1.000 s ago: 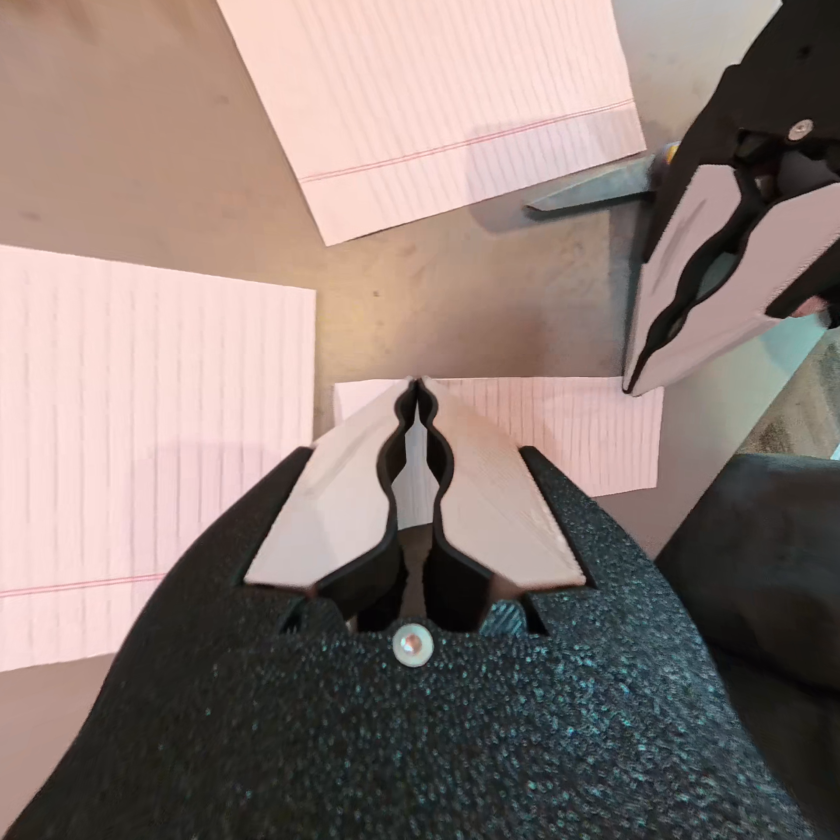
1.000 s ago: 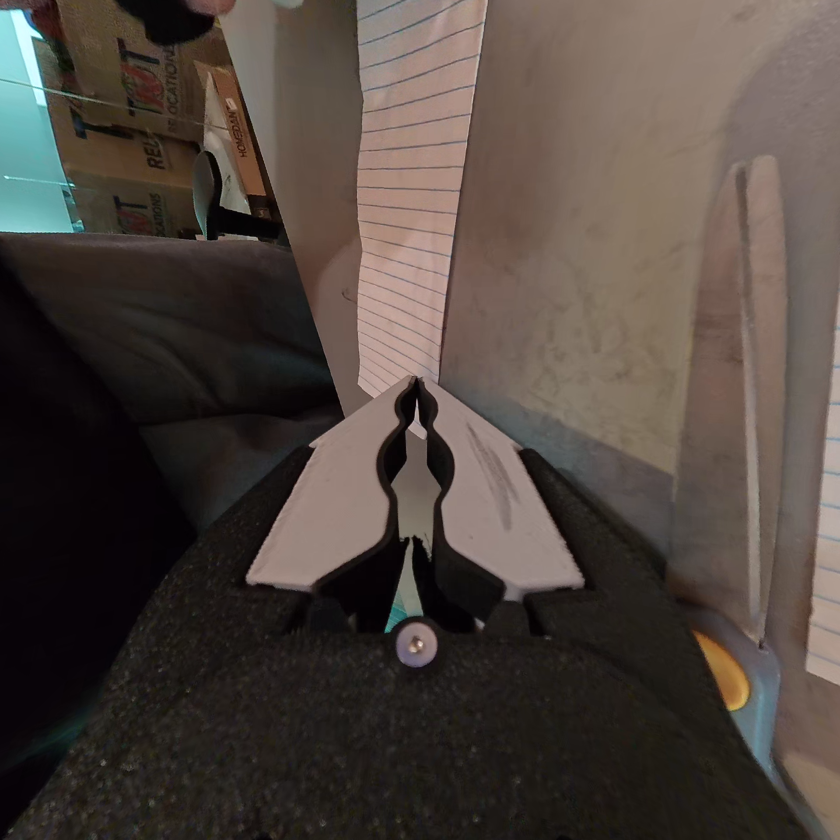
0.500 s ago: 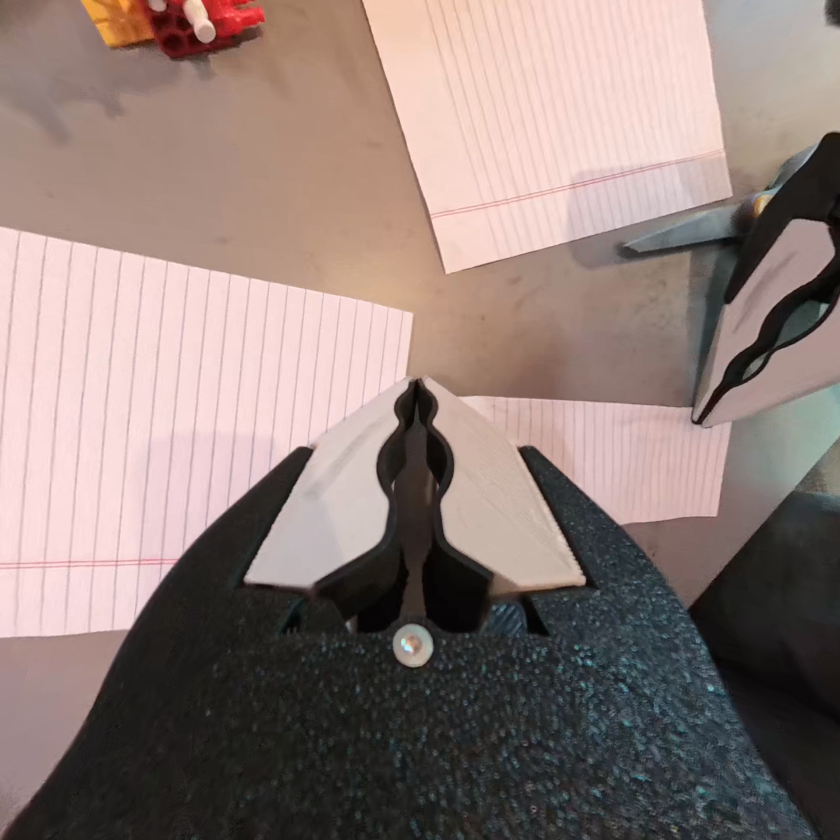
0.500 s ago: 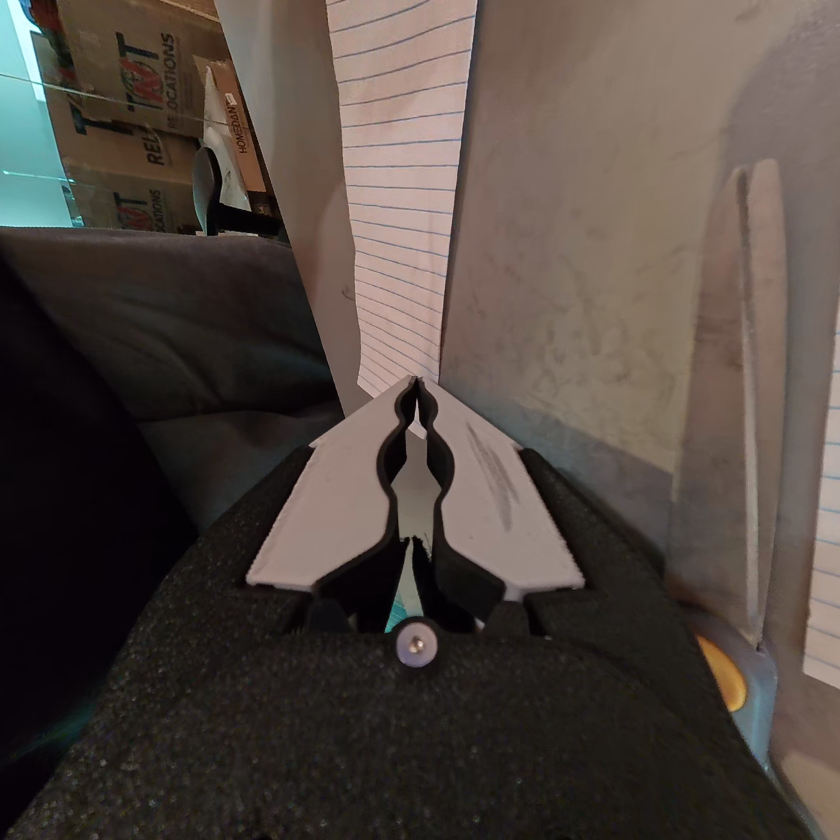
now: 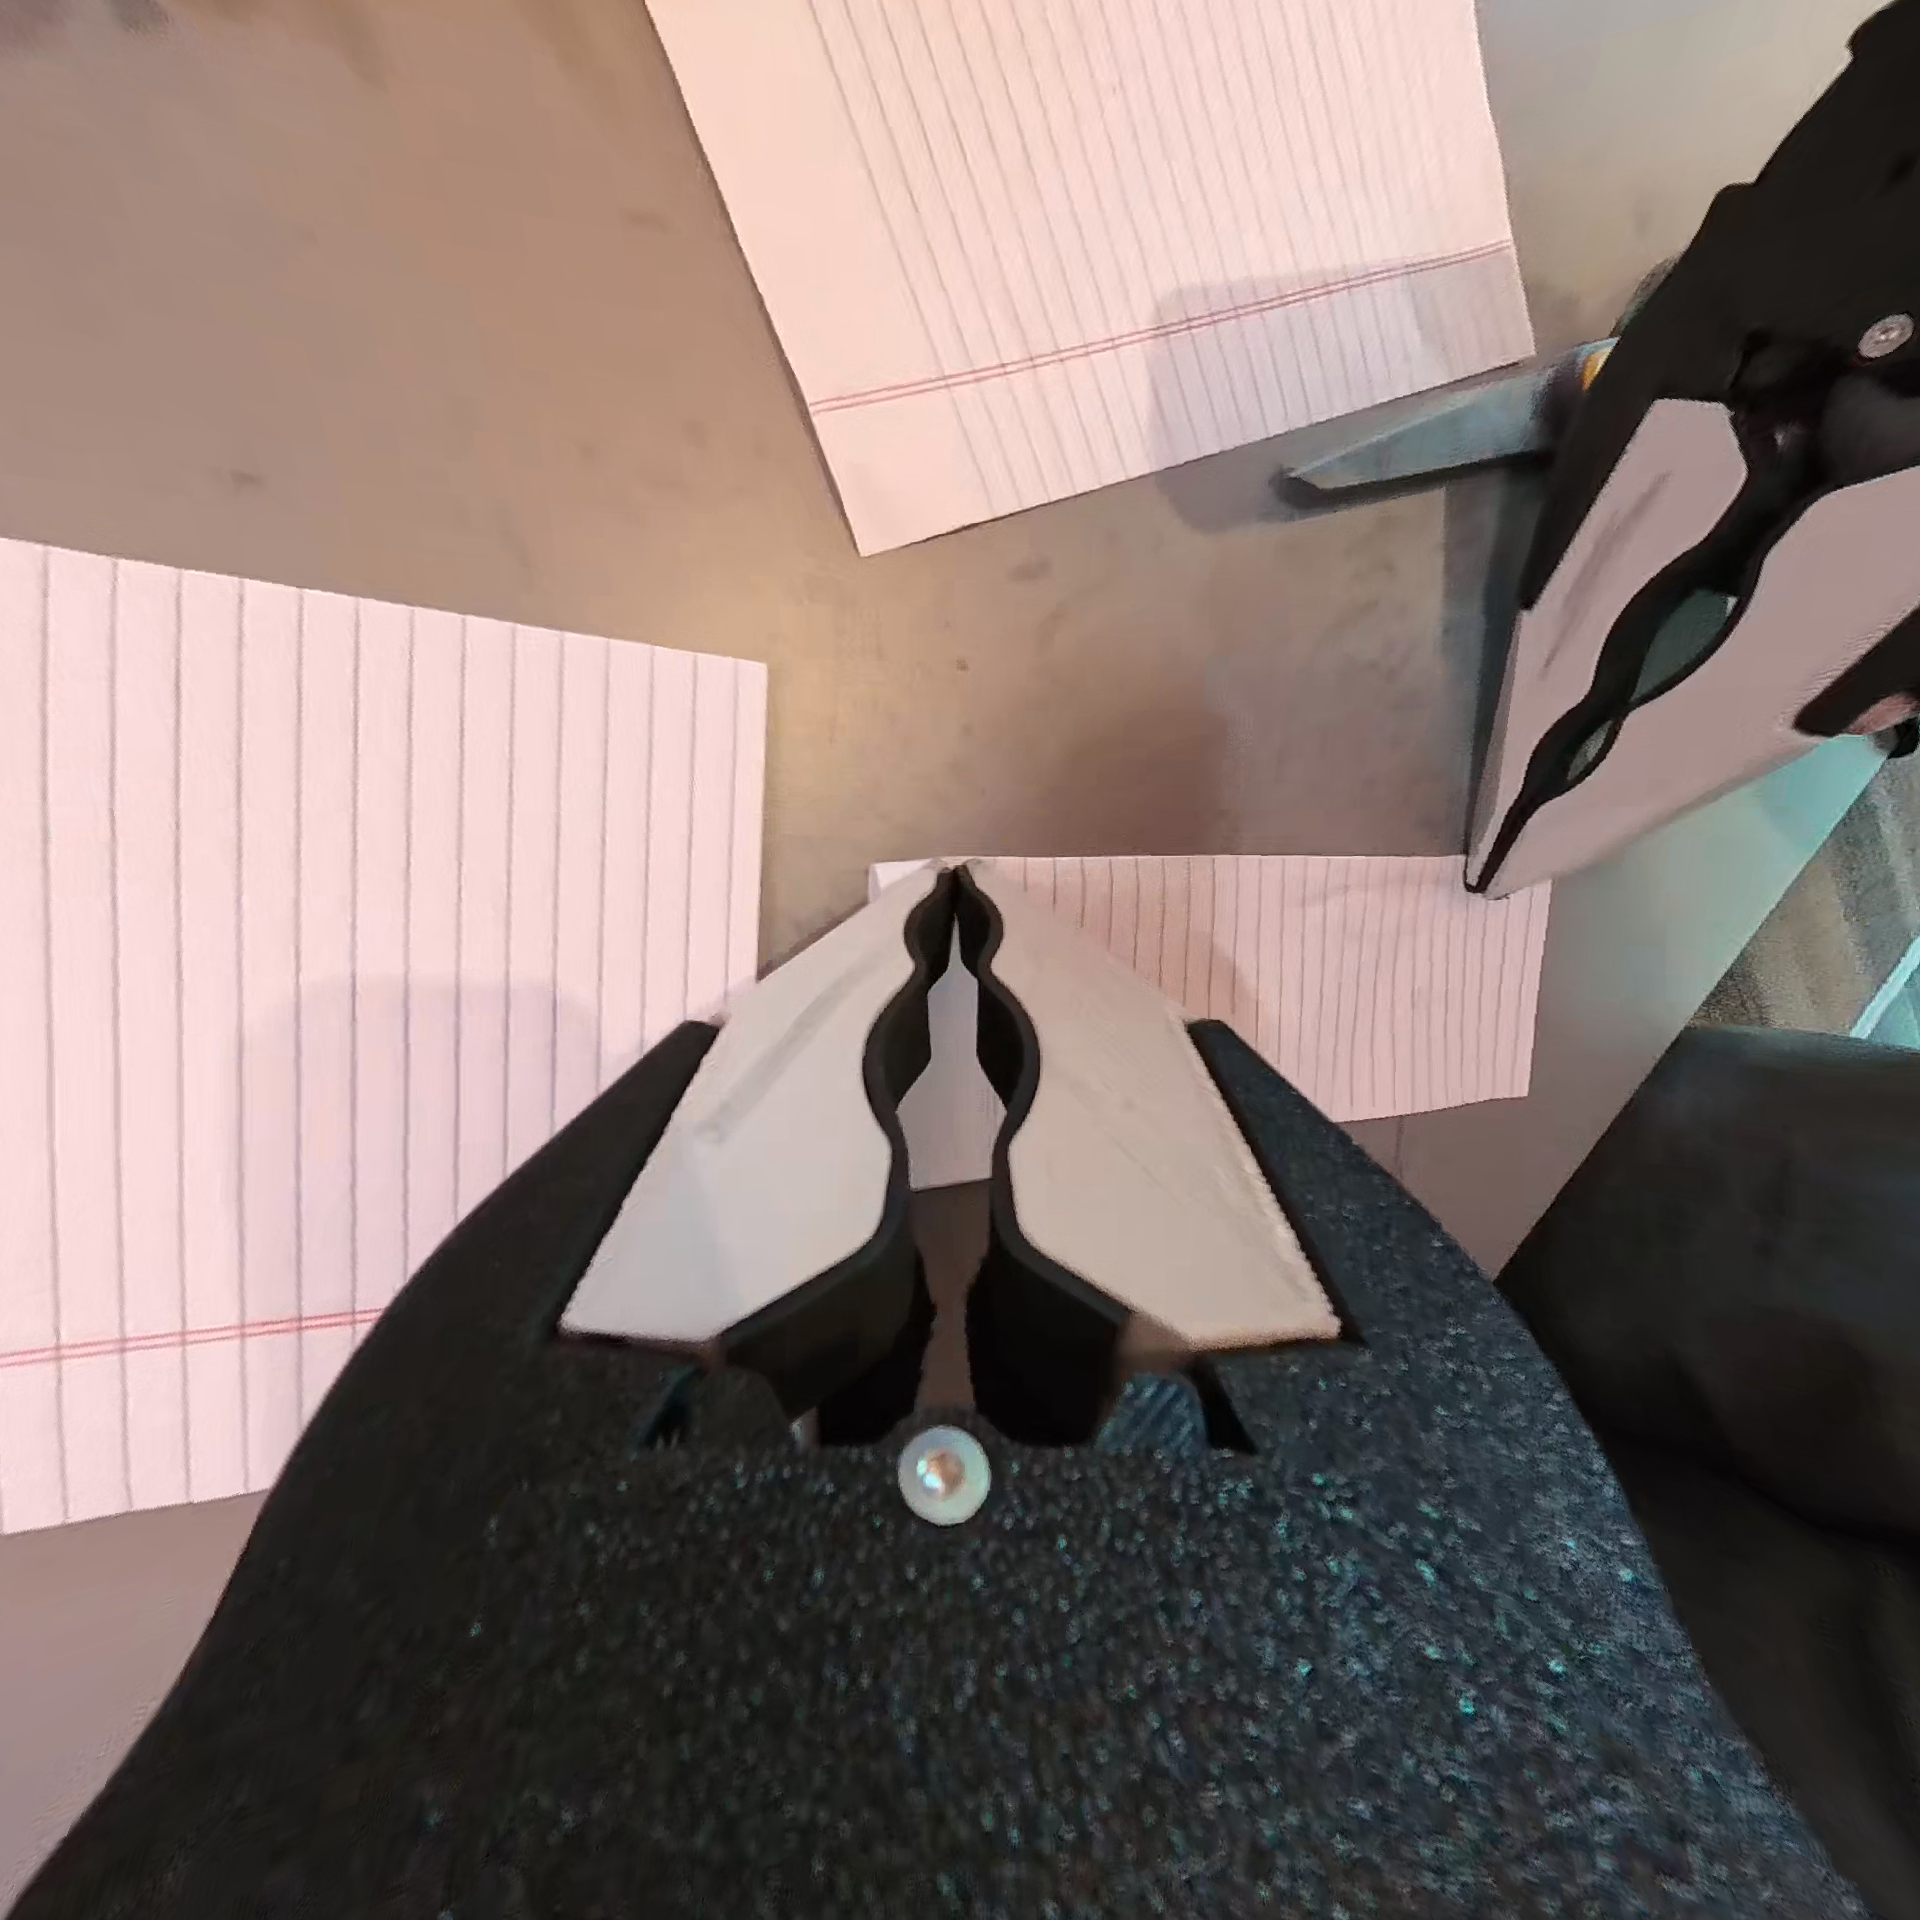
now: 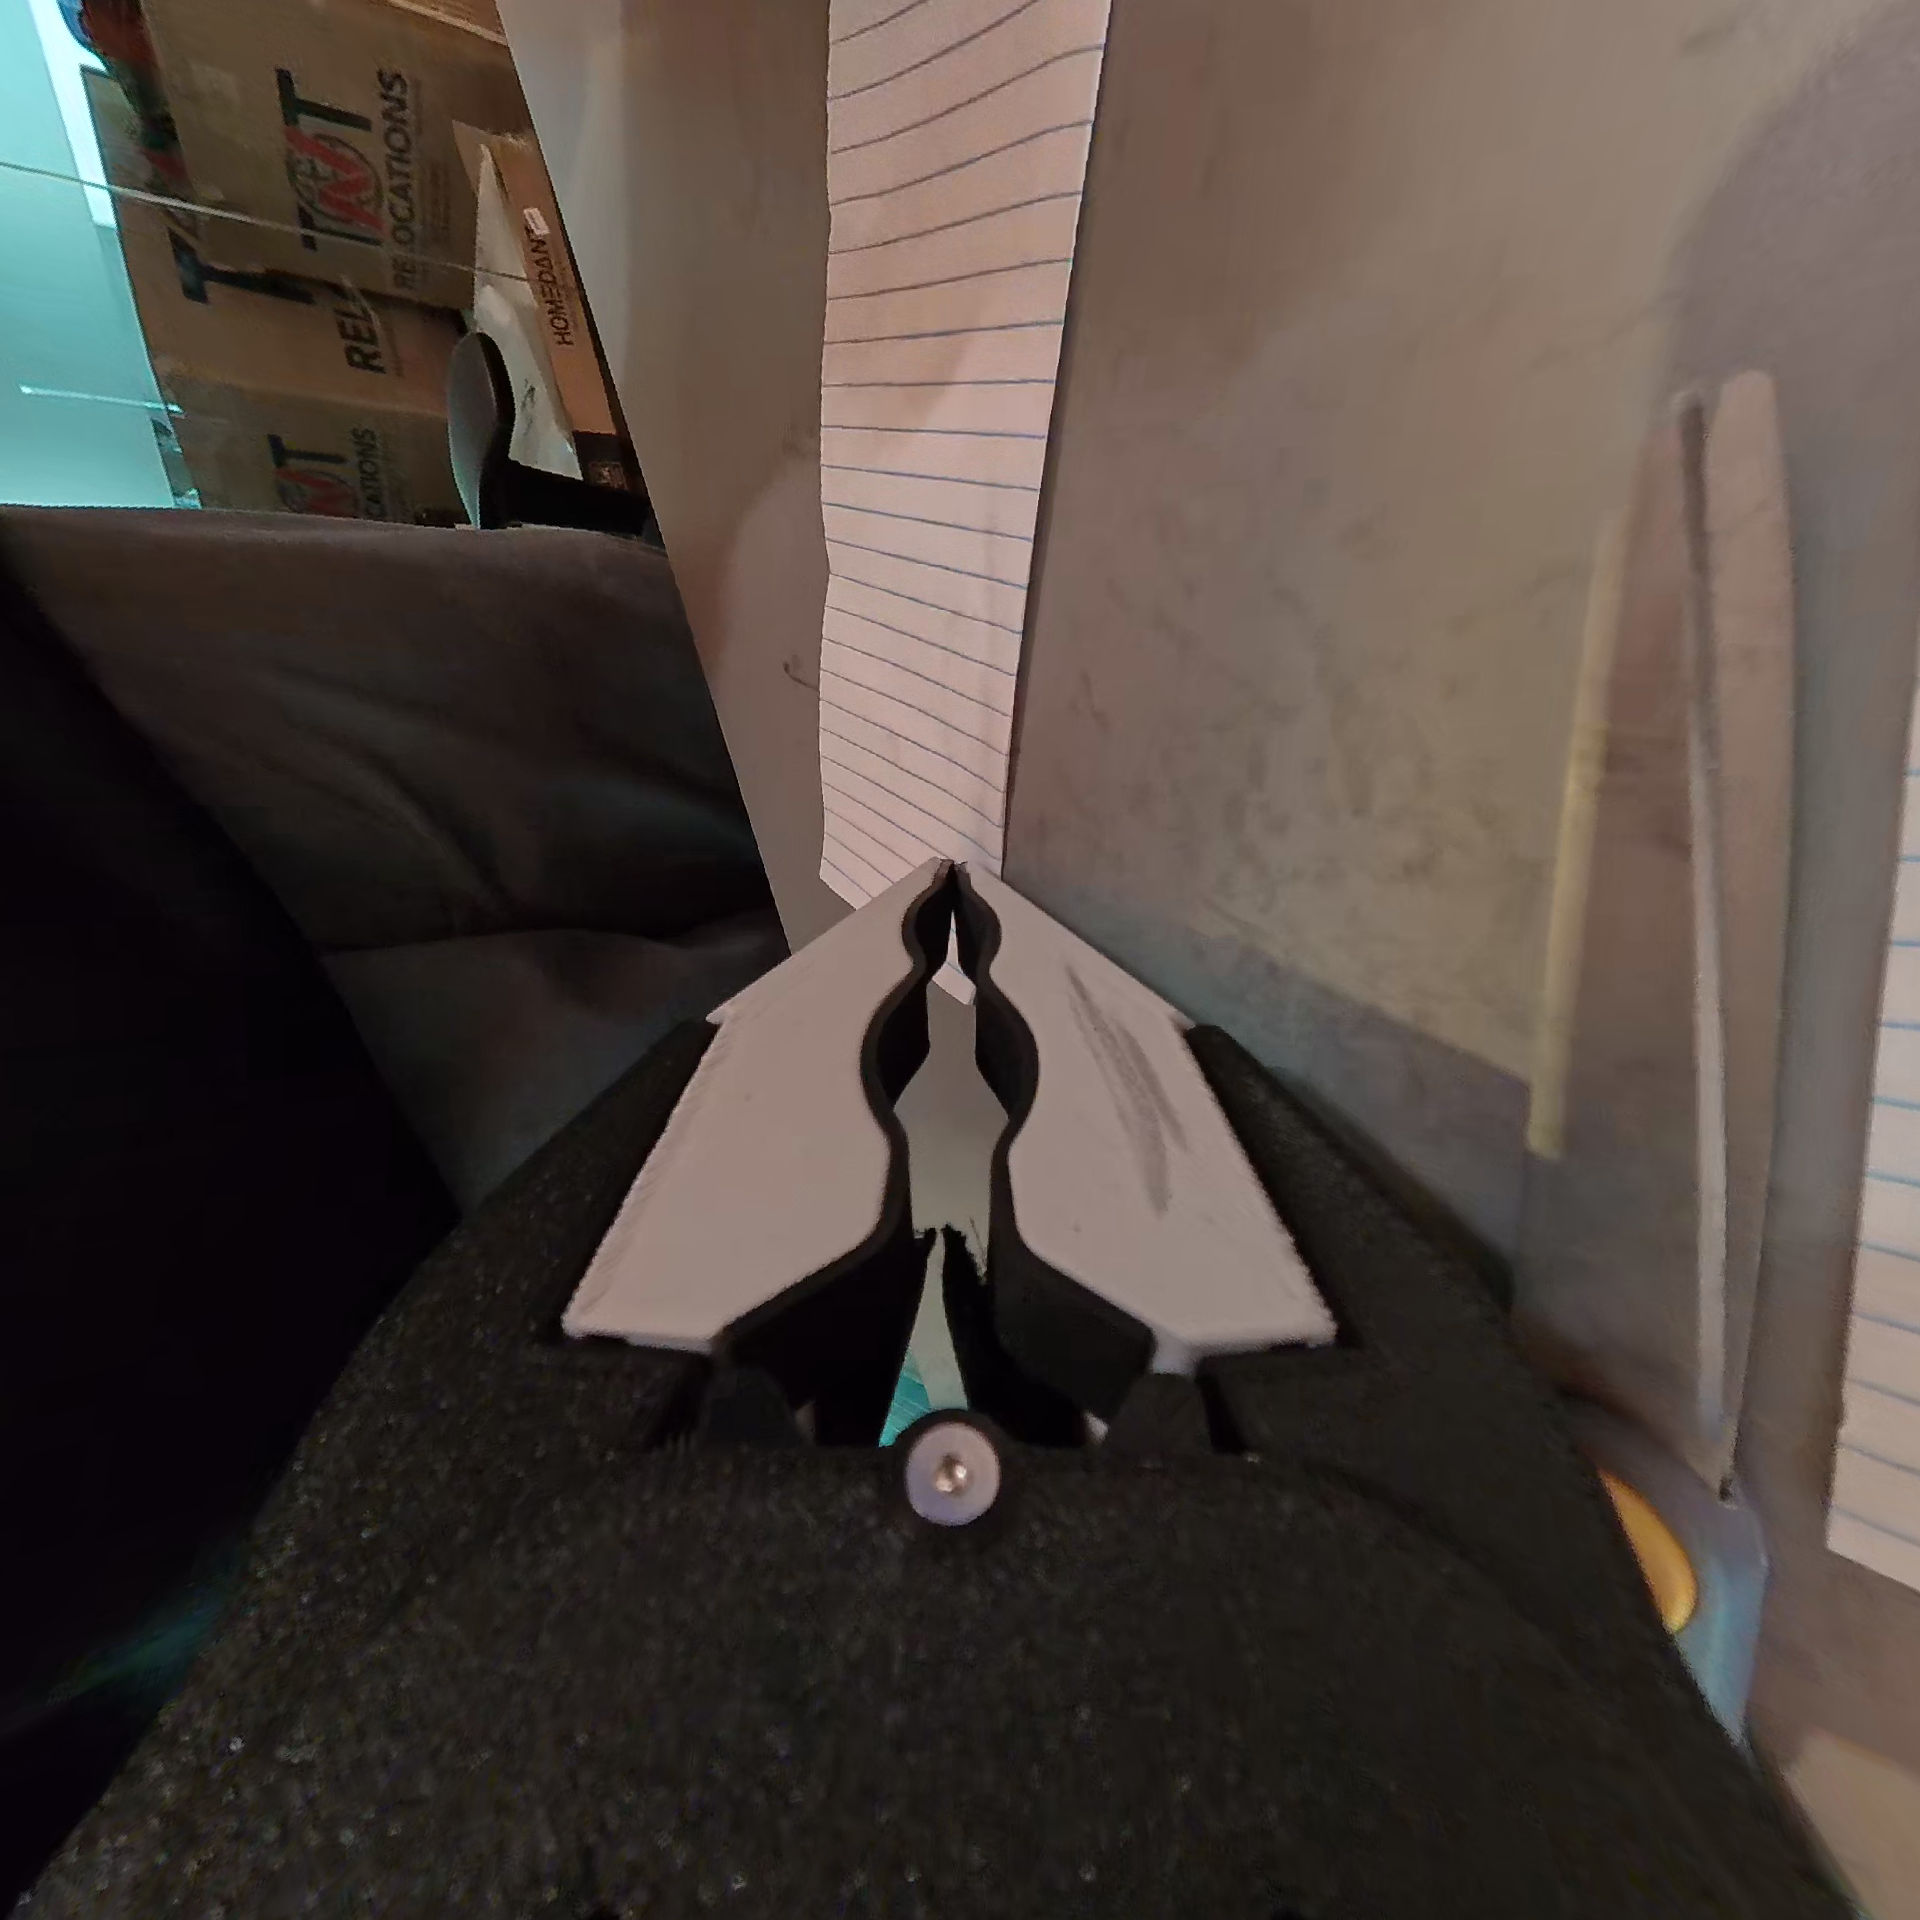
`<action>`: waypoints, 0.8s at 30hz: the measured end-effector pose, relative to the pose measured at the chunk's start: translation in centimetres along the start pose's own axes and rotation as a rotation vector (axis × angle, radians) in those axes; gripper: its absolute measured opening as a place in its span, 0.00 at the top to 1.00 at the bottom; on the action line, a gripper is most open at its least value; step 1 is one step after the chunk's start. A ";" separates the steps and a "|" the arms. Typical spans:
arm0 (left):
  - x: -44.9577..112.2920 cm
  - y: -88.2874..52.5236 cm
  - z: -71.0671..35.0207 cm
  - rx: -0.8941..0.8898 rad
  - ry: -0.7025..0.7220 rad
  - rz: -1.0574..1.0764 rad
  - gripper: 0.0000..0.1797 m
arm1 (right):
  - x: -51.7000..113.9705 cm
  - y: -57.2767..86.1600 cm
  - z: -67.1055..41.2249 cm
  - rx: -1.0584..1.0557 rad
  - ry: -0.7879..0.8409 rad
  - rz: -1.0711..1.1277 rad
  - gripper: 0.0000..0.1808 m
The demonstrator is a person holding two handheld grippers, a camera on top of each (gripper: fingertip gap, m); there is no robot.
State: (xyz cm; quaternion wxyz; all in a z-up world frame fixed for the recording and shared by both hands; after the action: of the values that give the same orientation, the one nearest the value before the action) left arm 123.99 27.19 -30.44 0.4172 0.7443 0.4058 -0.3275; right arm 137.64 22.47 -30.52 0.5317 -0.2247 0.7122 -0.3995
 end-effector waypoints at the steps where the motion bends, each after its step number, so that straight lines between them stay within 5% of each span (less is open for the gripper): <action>1: 0.0 -0.1 -0.1 0.005 0.001 -0.007 1.00 | 0.0 0.0 0.0 0.001 0.002 -0.001 1.00; 14: -1.3 0.1 -2.3 -0.069 0.085 0.041 1.00 | 0.0 0.0 0.0 0.004 0.002 0.008 1.00; 24: 0.4 1.8 0.4 -0.042 -0.006 0.041 1.00 | -1.2 -1.1 -2.4 0.033 0.074 -0.015 1.00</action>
State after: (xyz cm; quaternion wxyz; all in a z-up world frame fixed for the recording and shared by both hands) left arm 125.73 26.37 -30.34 0.4404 0.7428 0.3958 -0.3124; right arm 135.66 23.55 -28.64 0.5057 -0.2062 0.7231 -0.4230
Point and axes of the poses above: each gripper's, where its closed fingertips meet, x out along the fingers, z out of its underside, y = z × x across the jaws, the point moved 1 cm from there along -x, back along the fingers, and after that the axes turned 1 degree about -z, right-handed, at the moved point
